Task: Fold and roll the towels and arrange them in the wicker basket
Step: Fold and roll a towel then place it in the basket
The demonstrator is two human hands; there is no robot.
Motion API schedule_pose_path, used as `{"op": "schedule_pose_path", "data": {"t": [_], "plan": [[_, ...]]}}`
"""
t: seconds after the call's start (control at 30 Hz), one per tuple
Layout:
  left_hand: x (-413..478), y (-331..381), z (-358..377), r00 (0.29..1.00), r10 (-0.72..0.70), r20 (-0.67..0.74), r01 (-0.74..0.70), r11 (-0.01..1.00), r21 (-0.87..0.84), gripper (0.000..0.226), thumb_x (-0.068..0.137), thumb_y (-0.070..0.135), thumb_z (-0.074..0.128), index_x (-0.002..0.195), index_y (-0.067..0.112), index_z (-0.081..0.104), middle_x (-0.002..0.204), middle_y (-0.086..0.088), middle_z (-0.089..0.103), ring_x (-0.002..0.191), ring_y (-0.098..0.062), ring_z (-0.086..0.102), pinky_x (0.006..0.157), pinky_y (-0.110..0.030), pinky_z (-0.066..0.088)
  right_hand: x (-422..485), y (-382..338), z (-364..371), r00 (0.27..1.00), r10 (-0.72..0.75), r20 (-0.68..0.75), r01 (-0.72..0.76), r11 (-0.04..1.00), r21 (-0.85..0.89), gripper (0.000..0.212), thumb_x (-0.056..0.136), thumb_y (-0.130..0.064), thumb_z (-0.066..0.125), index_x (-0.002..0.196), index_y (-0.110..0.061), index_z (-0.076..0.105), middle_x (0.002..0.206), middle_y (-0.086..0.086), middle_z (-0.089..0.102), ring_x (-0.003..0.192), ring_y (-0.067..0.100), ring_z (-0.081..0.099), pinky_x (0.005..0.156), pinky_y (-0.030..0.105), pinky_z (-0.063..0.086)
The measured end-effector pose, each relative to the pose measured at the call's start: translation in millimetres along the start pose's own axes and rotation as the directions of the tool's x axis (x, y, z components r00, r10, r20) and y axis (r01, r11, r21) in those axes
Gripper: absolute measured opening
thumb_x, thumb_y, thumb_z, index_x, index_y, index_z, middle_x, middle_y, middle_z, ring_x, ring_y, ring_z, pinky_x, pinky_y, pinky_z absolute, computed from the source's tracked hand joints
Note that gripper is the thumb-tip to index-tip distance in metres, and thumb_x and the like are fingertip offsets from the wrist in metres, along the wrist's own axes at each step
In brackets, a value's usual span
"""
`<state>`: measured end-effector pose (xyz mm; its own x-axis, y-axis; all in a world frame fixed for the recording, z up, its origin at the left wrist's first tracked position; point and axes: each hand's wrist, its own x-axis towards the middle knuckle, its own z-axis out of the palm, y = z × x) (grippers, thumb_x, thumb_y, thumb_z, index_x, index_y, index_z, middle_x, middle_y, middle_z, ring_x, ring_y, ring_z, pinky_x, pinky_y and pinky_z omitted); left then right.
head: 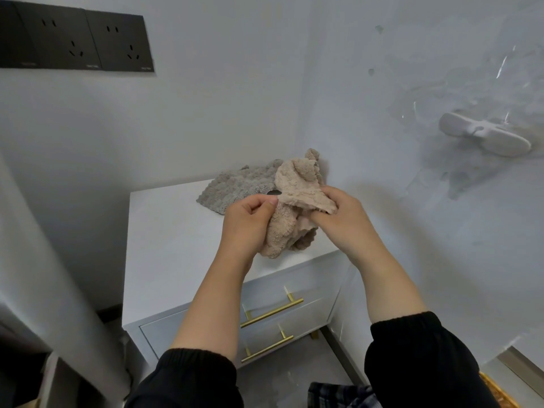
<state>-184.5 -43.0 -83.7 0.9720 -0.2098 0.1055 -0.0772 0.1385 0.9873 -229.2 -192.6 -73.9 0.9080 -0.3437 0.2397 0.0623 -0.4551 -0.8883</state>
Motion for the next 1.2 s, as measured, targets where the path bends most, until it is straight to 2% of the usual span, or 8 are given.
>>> {"op": "schedule_pose_path", "data": {"t": [0.3,0.4,0.5,0.67,0.87,0.97,1.07,1.2], "plan": [[14,-8,-8,0.972,0.001,0.234,-0.07,0.955,0.288,0.031,0.082,-0.009,0.064,0.086,0.021,0.072,0.082,-0.002,0.065,0.077,-0.011,0.057,0.072,-0.022,0.048,5,11,-26,0.948,0.172,-0.267,-0.086,0.949,0.303,0.03,0.064,0.005,0.042,0.079,-0.016,0.056,0.063,0.009,0.057,0.05,0.024,0.052,0.054,0.035,0.046],[15,-9,-5,0.977,-0.098,0.191,0.104,0.994,-0.024,0.015,0.093,0.0,0.053,0.091,0.006,0.066,0.078,-0.004,0.066,0.077,-0.016,0.062,0.074,-0.028,0.055,0,5,-39,0.963,0.243,-0.118,-0.17,0.884,0.436,0.023,0.061,0.012,0.032,0.066,-0.006,0.045,0.057,0.009,0.043,0.041,0.021,0.038,0.039,0.022,0.032],[8,-1,-1,0.909,-0.244,0.337,0.365,0.856,-0.366,0.024,0.1,0.011,0.04,0.101,0.003,0.062,0.082,-0.007,0.071,0.075,-0.017,0.07,0.065,-0.027,0.059,-12,-4,-53,0.945,0.219,0.242,-0.312,0.822,0.476,0.016,0.05,0.002,0.035,0.059,-0.003,0.047,0.045,0.003,0.036,0.029,0.012,0.028,0.04,0.01,0.021],[5,2,-9,0.854,-0.402,0.331,0.505,0.795,-0.336,0.027,0.102,0.022,0.039,0.114,0.009,0.06,0.061,-0.003,0.068,0.052,-0.013,0.066,0.044,-0.022,0.052,-10,4,-69,0.916,0.305,0.261,-0.386,0.847,0.365,0.037,0.086,-0.009,0.044,0.051,-0.015,0.055,0.041,0.001,0.038,0.031,0.012,0.03,0.041,0.019,0.017],[26,-24,-26,0.935,-0.337,-0.11,0.331,0.941,-0.068,0.028,0.096,0.024,0.056,0.117,0.006,0.06,0.093,-0.01,0.067,0.079,-0.025,0.065,0.067,-0.032,0.053,11,49,-55,0.953,0.261,-0.152,-0.299,0.888,-0.348,0.023,0.081,-0.002,0.051,0.064,-0.009,0.065,0.048,0.001,0.053,0.047,0.018,0.05,0.049,0.026,0.043],[33,-36,-36,0.972,-0.114,-0.207,0.165,0.954,0.249,0.02,0.092,0.026,0.059,0.077,0.012,0.057,0.07,-0.01,0.049,0.068,-0.021,0.046,0.063,-0.029,0.034,14,57,-50,0.955,0.241,-0.174,-0.294,0.847,-0.444,0.022,0.078,0.001,0.054,0.075,-0.009,0.073,0.061,0.001,0.061,0.059,0.017,0.053,0.059,0.025,0.041],[32,-44,-45,0.972,0.112,-0.209,0.06,0.737,0.673,0.035,0.092,0.026,0.059,0.058,0.016,0.056,0.062,-0.008,0.05,0.068,-0.025,0.046,0.058,-0.03,0.037,13,59,-49,0.956,0.264,-0.128,-0.29,0.786,-0.546,0.009,0.081,-0.005,0.063,0.075,-0.008,0.07,0.072,0.005,0.063,0.069,0.02,0.057,0.058,0.025,0.041],[29,-44,-53,0.962,0.201,-0.183,0.051,0.526,0.849,0.027,0.093,0.032,0.056,0.089,0.015,0.076,0.087,-0.01,0.066,0.086,-0.028,0.055,0.069,-0.035,0.046,6,51,-51,0.897,0.427,0.118,-0.252,0.712,-0.655,0.024,0.085,-0.012,0.068,0.063,-0.01,0.058,0.057,0.002,0.053,0.049,0.014,0.046,0.046,0.022,0.033]]}}
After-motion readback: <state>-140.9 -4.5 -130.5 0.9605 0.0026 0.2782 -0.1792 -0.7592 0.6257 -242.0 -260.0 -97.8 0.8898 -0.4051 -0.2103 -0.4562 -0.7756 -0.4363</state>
